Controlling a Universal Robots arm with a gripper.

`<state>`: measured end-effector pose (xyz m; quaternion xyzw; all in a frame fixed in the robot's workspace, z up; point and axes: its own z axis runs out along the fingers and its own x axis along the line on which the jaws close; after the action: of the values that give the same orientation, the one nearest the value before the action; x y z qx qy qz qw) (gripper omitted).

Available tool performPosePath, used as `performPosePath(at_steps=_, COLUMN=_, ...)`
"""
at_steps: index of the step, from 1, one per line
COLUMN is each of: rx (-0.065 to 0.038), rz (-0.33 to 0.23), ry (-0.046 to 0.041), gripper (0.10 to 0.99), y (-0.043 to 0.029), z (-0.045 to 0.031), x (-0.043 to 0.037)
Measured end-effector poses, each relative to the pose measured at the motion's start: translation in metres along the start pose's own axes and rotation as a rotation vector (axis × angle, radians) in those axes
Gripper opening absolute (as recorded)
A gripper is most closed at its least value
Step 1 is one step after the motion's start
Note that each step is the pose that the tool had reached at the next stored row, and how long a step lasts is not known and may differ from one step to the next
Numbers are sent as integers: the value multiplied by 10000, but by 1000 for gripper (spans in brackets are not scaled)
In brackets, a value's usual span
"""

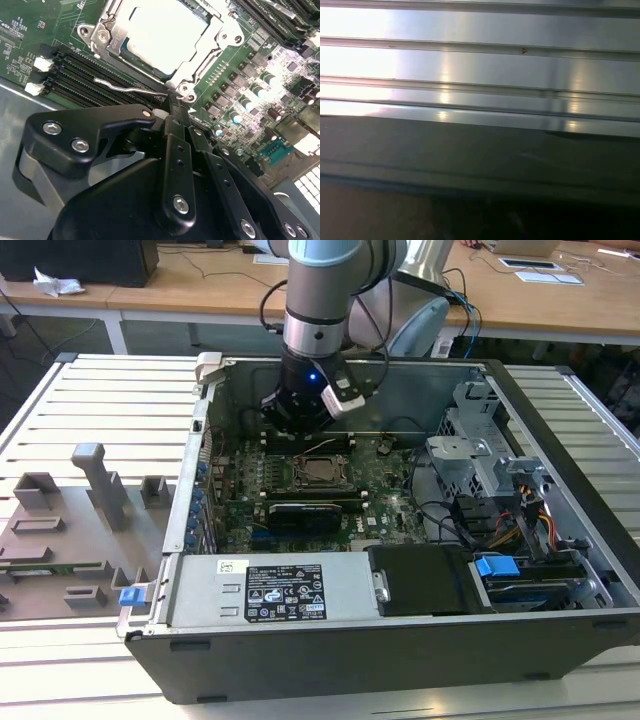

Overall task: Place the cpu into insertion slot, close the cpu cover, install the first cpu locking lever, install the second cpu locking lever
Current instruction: 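Install the first cpu locking lever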

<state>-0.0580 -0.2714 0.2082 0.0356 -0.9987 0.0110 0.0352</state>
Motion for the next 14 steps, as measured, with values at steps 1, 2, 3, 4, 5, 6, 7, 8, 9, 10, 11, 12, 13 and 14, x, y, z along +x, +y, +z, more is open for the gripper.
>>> performPosePath(at_steps=1, rx=0, rz=0, ry=1, gripper=106, y=0, z=12, x=-1)
performPosePath(at_steps=2, rx=0, rz=1, ry=2, gripper=106, y=0, z=22, x=-3)
performPosePath(at_steps=3, rx=3, rz=2, ry=2, gripper=106, y=-1, z=23, x=-20)
performPosePath(at_steps=4, rx=1, rz=0, ry=2, gripper=106, y=-3, z=21, x=-51)
performPosePath(at_steps=5, rx=0, rz=0, ry=5, gripper=106, y=-7, z=18, x=-103)
performPosePath(at_steps=6, rx=0, rz=-2, ry=16, gripper=106, y=-11, z=14, x=-159)
performPosePath(at_steps=7, rx=-1, rz=0, ry=30, gripper=106, y=-14, z=11, x=-205)
performPosePath(at_steps=8, rx=-2, rz=0, ry=38, gripper=106, y=-16, z=9, x=-228)
performPosePath(at_steps=9, rx=-3, rz=-3, ry=47, gripper=106, y=-18, z=8, x=-252)
performPosePath(at_steps=10, rx=-4, rz=-1, ry=65, gripper=106, y=-21, z=5, x=-290)
performPosePath(at_steps=11, rx=-5, rz=-2, ry=77, gripper=106, y=-22, z=4, x=-316)
performPosePath(at_steps=12, rx=-7, rz=-5, ry=91, gripper=106, y=-25, z=2, x=-346)
performPosePath(at_steps=13, rx=-8, rz=-2, ry=101, gripper=106, y=-26, z=1, x=-366)
performPosePath(at_steps=14, rx=-9, rz=-3, ry=120, gripper=106, y=-29, z=-1, x=-399)
